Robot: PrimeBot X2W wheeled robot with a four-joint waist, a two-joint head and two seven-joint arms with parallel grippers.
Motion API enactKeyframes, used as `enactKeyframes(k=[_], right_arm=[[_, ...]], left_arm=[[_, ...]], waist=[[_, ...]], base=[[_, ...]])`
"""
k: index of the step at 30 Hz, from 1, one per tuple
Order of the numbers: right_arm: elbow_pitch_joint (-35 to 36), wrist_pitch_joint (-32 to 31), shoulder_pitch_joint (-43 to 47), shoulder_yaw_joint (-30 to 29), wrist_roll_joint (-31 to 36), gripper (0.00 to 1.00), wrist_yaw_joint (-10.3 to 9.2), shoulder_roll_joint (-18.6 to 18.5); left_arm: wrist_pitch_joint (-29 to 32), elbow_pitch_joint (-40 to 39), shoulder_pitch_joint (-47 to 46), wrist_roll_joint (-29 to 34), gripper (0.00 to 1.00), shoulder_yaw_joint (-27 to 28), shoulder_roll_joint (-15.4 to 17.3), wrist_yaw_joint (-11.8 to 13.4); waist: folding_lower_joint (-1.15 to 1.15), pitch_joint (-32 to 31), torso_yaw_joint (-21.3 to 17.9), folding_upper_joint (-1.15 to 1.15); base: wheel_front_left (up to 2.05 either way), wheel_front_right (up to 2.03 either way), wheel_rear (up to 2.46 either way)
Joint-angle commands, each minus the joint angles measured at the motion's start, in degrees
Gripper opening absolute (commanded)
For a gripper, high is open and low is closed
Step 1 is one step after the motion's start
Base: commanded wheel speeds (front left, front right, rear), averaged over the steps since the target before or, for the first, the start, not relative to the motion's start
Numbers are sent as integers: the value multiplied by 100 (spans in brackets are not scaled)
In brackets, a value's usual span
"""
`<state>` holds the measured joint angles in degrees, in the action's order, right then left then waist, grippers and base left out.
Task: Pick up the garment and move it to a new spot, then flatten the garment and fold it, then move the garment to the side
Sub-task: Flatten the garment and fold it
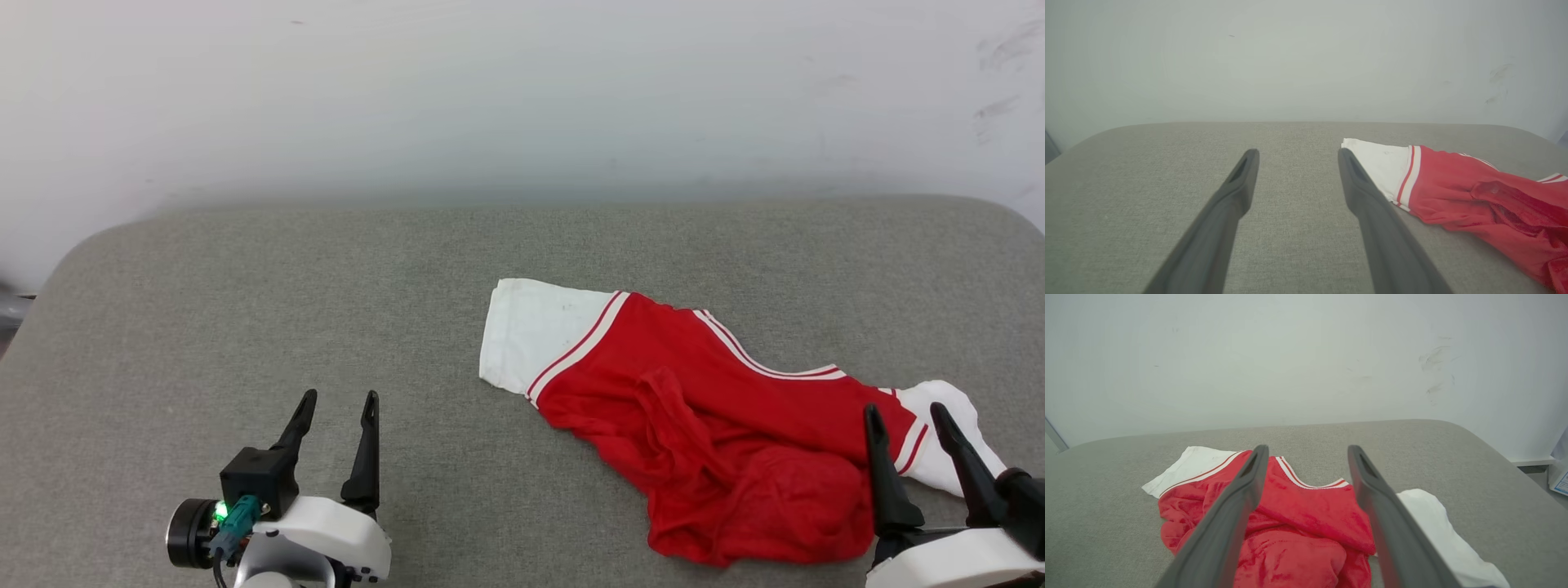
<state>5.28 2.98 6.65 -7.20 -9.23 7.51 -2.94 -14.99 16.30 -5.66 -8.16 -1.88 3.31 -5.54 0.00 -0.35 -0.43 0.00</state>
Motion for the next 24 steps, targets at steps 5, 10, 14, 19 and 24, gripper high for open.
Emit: enactKeyframes(k=[5,10,14,19,24], right_arm=[[622,-271,144,129,159,100,-4,7],[961,-381,-51,228,134,100,-4,7],[1031,-391,-160,247,103,100,-4,7],[987,-313,-373,320,31,100,-4,8],[849,-184,-577,466,-66,100,-3,9]], left_arm=[[122,257,-439,109,100,-236,110,-53],[477,575,-1243,68,100,-470,218,-132],[773,876,-1840,-26,100,-662,274,-166],[1365,1516,-2880,-364,100,-1092,460,-191],[2191,2233,-3765,-1109,100,-1652,811,-188]], waist=[[0,257,-189,0],[0,679,-411,0],[0,930,-542,0],[0,1321,-774,0],[0,1622,-1034,0]], base=[[0,0,0],[0,0,0],[0,0,0],[0,0,0],[0,0,0]])
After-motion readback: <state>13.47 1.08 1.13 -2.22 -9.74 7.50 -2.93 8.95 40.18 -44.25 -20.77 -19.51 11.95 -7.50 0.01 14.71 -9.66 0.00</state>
